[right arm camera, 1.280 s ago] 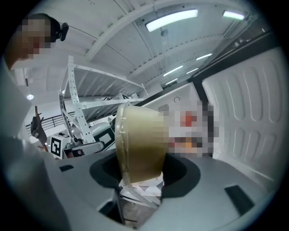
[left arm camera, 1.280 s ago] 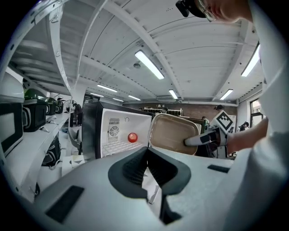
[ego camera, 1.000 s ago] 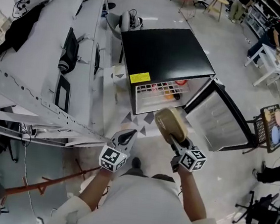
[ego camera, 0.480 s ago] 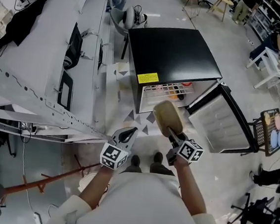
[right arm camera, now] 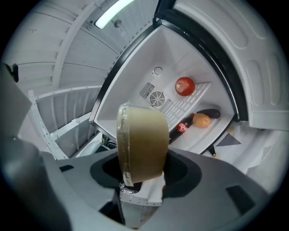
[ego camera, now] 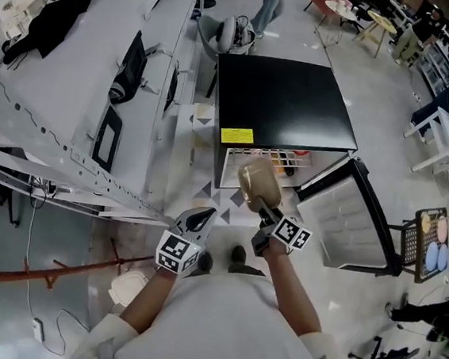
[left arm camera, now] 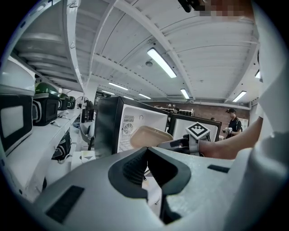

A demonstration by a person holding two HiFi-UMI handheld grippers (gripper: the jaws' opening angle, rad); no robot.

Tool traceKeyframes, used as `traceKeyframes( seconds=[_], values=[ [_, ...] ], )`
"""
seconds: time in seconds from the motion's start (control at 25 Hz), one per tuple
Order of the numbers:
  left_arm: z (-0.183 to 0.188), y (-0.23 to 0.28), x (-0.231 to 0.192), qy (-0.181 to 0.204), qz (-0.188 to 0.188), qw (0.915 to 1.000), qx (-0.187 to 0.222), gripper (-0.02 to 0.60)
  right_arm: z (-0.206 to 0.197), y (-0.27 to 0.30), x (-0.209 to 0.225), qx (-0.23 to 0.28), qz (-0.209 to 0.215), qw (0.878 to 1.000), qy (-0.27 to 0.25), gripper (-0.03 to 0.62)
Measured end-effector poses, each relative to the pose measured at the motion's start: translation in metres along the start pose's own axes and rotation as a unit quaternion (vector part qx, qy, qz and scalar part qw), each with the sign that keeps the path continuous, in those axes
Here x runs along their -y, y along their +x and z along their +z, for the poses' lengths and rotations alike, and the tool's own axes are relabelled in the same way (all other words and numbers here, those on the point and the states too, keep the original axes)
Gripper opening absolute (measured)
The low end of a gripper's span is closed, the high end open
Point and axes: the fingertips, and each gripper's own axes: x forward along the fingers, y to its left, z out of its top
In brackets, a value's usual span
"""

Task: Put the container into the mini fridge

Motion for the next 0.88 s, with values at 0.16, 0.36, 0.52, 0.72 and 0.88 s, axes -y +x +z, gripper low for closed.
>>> traceKeyframes(
  seconds=[0.16,0.36,0.52,0.72,0.88],
  values=[
    [0.007,0.002,-0.004,-0.002,0.030,0.9995,0.006,0.005,0.006,0.026,0.008,-0.009,0.023,0.999,0.039,0.218],
    [0.012,0.002,-0.009,-0.008,0.063,0.9980,0.008,0.005,0.003,0.060,0.023,-0.032,0.026,0.998,0.053,0.219],
    [0.015,0.002,-0.008,-0.004,0.079,0.9968,0.008,0.005,0.006,0.082,0.031,-0.023,0.045,0.989,0.135,0.221],
    [0.017,-0.010,-0.016,-0.008,0.117,0.9930,0.011,0.005,-0.002,0.109,0.040,-0.024,0.057,0.975,0.213,0.221],
    [0.013,-0.020,-0.021,-0.012,0.144,0.9895,0.011,0.005,-0.004,0.125,0.040,-0.024,0.061,0.969,0.237,0.221]
  ],
)
